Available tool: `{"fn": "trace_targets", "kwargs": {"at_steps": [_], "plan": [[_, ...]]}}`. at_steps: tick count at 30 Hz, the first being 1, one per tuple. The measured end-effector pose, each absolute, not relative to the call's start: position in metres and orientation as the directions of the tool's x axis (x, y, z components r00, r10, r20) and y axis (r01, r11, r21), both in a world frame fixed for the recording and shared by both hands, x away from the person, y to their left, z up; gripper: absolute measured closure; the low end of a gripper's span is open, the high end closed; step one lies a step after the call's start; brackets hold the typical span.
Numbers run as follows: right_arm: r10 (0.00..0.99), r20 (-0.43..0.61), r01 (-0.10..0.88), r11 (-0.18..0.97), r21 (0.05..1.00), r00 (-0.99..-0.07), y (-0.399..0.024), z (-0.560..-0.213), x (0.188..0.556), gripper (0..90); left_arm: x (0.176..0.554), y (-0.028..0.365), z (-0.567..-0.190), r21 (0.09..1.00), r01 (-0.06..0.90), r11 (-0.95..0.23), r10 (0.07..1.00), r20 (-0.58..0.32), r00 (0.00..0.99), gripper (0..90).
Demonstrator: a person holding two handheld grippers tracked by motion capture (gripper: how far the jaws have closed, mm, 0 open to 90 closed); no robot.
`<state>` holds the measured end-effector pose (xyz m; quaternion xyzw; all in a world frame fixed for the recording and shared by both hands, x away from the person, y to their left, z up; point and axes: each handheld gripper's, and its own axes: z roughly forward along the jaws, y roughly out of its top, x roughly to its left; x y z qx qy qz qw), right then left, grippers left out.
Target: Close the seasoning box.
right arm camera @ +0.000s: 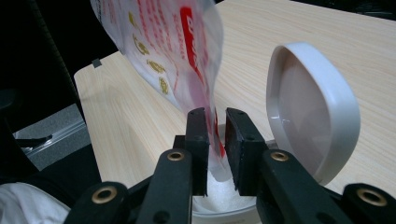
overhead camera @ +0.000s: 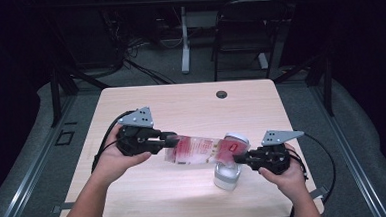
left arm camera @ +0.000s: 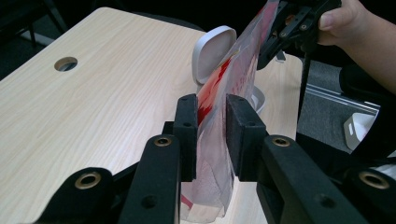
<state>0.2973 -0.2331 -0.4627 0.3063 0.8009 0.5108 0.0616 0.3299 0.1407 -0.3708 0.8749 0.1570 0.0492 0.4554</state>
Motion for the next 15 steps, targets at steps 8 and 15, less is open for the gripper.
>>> {"fn": "trace_targets", "kwargs": {"at_steps": [8, 15], "plan": [[0.536, 0.217, 0.424, 0.301, 0.854, -0.816, -0.2308, -0.4683, 0.2980, 79.9, 0.3296, 0.1466, -0.3753, 0.816, 0.238, -0.527, 0.325, -0.065, 0.944, 75.6], [0.529, 0.230, 0.431, 0.294, 0.853, -0.817, -0.2332, -0.4725, 0.2995, 79.6, 0.3286, 0.1482, -0.3771, 0.819, 0.242, -0.520, 0.327, -0.071, 0.943, 75.6]]}}
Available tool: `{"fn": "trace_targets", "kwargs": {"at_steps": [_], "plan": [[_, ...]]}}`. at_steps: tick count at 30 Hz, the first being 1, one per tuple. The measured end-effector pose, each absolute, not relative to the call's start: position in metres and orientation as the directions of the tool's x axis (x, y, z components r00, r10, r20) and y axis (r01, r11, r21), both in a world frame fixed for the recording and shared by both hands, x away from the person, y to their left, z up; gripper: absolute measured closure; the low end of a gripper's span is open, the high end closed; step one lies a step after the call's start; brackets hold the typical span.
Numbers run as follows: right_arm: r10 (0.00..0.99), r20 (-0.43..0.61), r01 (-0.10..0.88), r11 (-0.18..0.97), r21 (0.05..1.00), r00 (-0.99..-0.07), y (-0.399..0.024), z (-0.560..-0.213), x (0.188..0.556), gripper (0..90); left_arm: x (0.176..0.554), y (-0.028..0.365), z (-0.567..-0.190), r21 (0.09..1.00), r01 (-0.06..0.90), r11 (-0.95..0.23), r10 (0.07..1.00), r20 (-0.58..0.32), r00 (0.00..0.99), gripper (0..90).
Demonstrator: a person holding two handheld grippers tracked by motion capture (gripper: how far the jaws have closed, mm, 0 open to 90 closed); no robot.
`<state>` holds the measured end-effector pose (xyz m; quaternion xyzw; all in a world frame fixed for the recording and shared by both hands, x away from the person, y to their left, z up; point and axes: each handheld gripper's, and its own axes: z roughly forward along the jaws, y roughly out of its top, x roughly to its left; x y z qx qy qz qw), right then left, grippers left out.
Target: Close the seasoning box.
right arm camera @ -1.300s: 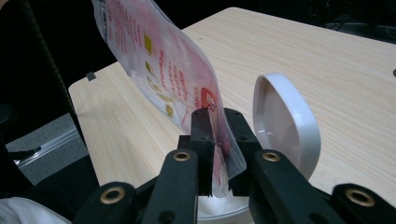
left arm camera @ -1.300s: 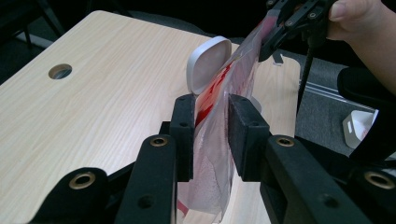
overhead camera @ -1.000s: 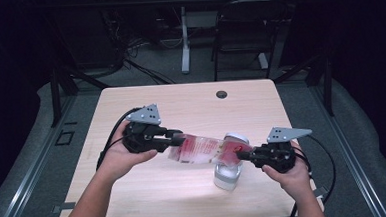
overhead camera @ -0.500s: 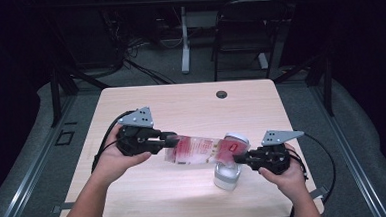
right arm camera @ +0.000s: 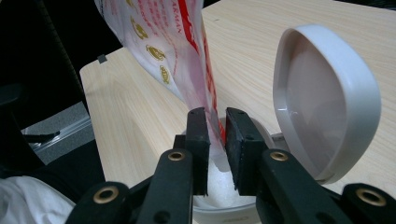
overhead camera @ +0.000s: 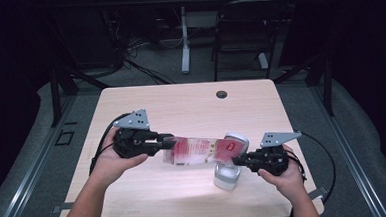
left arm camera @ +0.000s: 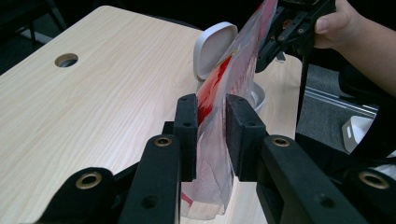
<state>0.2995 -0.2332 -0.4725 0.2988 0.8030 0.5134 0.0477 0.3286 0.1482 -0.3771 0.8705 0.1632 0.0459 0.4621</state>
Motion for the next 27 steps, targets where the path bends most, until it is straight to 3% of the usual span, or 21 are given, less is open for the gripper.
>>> {"fn": "trace_targets", "kwargs": {"at_steps": [27], "plan": [[0.532, 0.159, 0.381, 0.339, 0.860, -0.832, -0.2281, -0.4713, 0.2956, 89.6, 0.3308, 0.1574, -0.3872, 0.809, 0.277, -0.519, 0.342, -0.101, 0.934, 75.1]]}}
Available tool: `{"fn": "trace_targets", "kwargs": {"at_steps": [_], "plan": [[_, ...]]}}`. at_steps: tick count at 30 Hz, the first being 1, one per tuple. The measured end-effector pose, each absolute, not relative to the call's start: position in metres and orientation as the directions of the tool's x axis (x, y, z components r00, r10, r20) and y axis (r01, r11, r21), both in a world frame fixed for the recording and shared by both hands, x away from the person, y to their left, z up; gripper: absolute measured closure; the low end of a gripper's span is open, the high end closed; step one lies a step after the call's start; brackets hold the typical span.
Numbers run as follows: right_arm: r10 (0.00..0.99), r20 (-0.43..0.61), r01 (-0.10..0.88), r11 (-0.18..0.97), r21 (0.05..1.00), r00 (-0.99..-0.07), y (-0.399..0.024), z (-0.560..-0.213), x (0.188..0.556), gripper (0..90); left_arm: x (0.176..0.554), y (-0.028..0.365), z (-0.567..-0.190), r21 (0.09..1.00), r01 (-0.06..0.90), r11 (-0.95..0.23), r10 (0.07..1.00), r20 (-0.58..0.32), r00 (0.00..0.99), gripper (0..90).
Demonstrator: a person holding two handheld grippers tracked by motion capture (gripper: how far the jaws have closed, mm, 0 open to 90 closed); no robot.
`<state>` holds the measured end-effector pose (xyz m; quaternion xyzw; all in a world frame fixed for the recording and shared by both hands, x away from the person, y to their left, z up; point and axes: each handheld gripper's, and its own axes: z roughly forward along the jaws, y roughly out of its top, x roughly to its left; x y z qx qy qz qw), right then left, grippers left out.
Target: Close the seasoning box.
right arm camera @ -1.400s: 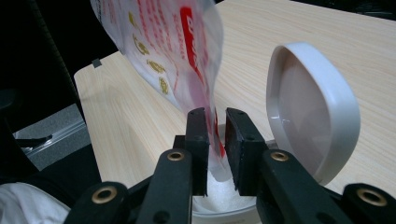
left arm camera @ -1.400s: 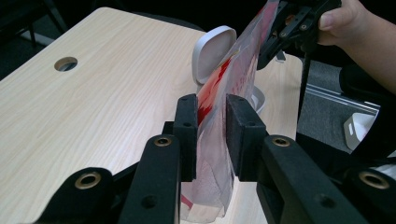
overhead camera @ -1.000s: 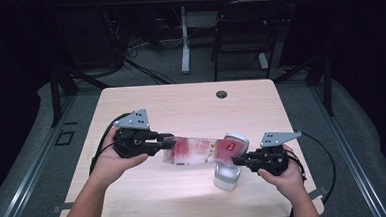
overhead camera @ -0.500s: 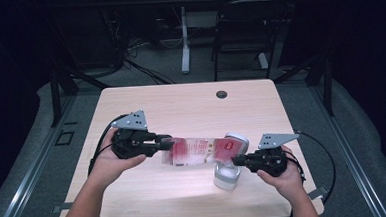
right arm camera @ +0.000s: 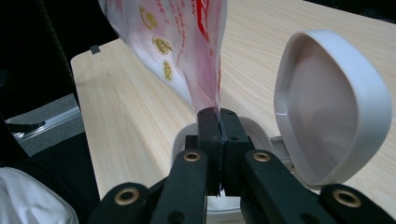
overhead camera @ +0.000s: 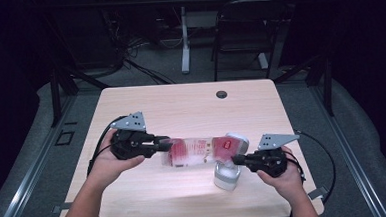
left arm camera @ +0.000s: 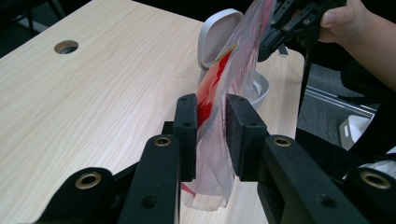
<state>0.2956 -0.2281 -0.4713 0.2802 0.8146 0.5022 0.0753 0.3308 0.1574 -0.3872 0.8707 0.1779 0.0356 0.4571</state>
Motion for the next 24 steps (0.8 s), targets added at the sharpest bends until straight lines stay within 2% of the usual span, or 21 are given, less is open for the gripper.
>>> {"fn": "trace_targets", "kwargs": {"at_steps": [24], "plan": [[0.546, 0.119, 0.340, 0.324, 0.883, -0.829, -0.228, -0.458, 0.289, 90.0, 0.333, 0.167, -0.406, 0.804, 0.315, -0.504, 0.363, -0.133, 0.922, 74.4]]}}
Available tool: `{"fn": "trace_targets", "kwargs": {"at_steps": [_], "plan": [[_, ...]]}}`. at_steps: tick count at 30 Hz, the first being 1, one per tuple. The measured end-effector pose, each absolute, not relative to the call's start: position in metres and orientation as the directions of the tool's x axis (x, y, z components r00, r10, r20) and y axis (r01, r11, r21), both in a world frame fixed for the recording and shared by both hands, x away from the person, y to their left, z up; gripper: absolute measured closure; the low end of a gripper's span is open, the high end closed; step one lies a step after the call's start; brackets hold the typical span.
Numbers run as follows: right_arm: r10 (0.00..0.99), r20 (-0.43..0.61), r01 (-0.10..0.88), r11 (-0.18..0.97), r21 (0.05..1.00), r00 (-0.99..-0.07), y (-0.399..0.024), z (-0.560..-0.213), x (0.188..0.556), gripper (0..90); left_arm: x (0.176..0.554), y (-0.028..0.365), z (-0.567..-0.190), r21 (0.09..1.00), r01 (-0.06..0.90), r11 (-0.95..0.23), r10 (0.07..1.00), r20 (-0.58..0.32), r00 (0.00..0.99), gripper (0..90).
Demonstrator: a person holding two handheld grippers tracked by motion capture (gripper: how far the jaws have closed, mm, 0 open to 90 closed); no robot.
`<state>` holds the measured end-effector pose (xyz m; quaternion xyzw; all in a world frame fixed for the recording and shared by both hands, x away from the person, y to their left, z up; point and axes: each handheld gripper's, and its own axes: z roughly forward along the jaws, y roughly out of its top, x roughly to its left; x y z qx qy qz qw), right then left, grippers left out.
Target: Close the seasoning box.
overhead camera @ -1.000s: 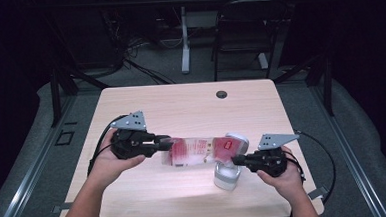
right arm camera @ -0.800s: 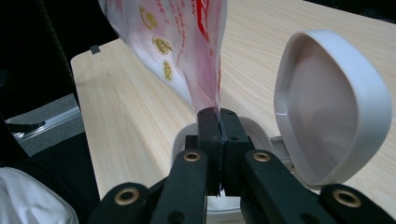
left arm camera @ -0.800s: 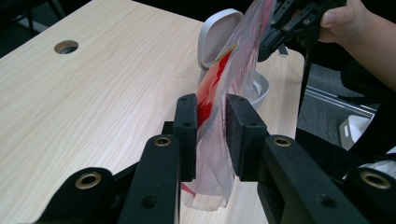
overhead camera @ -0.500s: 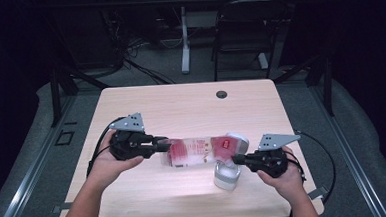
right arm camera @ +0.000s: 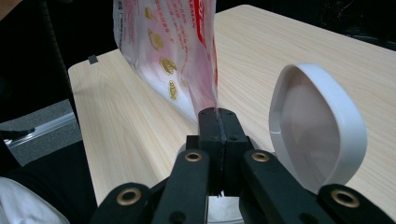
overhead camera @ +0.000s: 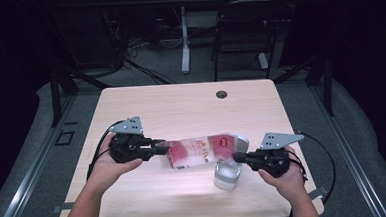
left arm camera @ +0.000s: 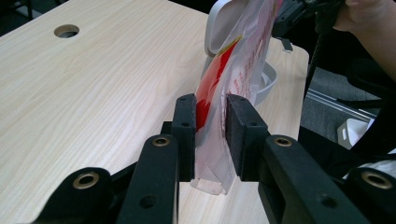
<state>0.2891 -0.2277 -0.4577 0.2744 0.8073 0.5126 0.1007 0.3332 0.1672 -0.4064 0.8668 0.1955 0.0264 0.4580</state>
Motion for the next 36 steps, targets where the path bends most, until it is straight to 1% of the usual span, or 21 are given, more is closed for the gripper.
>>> {"fn": "trace_targets", "kwargs": {"at_steps": [5, 11, 20, 36], "plan": [[0.546, 0.114, 0.333, 0.320, 0.887, -0.830, -0.227, -0.455, 0.288, 90.0, 0.333, 0.169, -0.410, 0.803, 0.316, -0.505, 0.364, -0.134, 0.922, 74.5], [0.544, 0.111, 0.323, 0.312, 0.894, -0.832, -0.226, -0.450, 0.286, 90.0, 0.333, 0.174, -0.421, 0.804, 0.332, -0.493, 0.364, -0.157, 0.918, 74.3], [0.545, 0.084, 0.309, 0.336, 0.890, -0.834, -0.222, -0.444, 0.286, 90.0, 0.334, 0.177, -0.438, 0.801, 0.358, -0.481, 0.370, -0.184, 0.910, 73.8], [0.542, 0.083, 0.305, 0.334, 0.892, -0.836, -0.215, -0.435, 0.293, 90.0, 0.331, 0.181, -0.451, 0.795, 0.358, -0.489, 0.384, -0.172, 0.907, 74.1]]}}
